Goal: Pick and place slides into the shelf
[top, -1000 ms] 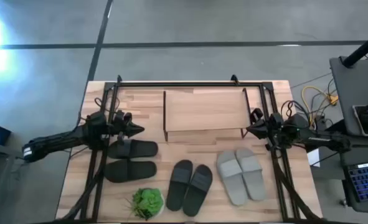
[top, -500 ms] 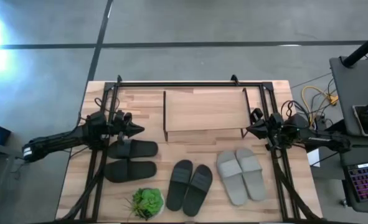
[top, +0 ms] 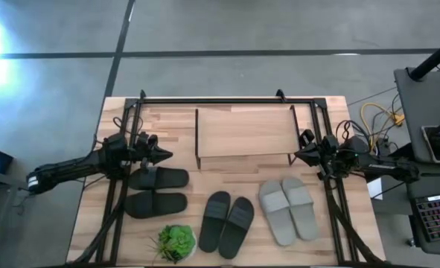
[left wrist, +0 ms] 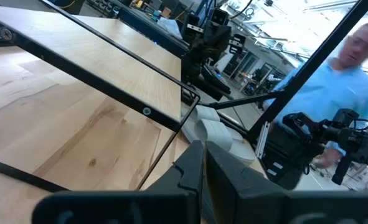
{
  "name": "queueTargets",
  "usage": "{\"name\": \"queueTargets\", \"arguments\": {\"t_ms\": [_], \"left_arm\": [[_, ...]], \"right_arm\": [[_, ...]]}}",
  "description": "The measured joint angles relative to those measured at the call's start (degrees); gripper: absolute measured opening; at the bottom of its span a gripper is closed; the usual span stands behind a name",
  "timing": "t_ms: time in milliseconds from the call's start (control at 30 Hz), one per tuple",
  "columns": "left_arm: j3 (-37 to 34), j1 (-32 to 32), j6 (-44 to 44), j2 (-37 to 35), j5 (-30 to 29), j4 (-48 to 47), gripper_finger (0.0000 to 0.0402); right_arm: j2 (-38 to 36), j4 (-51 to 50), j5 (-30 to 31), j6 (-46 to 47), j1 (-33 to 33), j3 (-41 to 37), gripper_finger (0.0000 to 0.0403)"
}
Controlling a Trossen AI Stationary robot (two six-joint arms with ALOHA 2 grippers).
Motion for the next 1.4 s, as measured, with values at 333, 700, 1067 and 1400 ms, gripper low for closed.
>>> {"name": "queueTargets", "arguments": {"t_ms": [333, 700, 1067, 1400], "left_arm": [[0.00, 0.00, 0.00, -0.04, 0.00, 0.00, 0.0002], [-0.02, -0.02, 0.00, -0.02, 0.00, 0.00, 0.0002], [-0.01, 0.00, 0.00, 0.02, 0.00, 0.00, 0.0002], [0.00, 0.00, 0.00, -0.01, -0.02, -0.02, 0.0002]], "right_arm": [[0.02, 0.00, 0.02, 0.00, 0.00, 0.00, 0.0009], [0.01, 0.00, 0.02, 0.00, 0.00, 0.00, 0.0009], [0.00, 0.29, 6.04, 2.57, 0.02, 0.00, 0.0009], [-0.12, 2.67, 20.14, 32.21, -0.01, 0.27, 0.0008]]}}
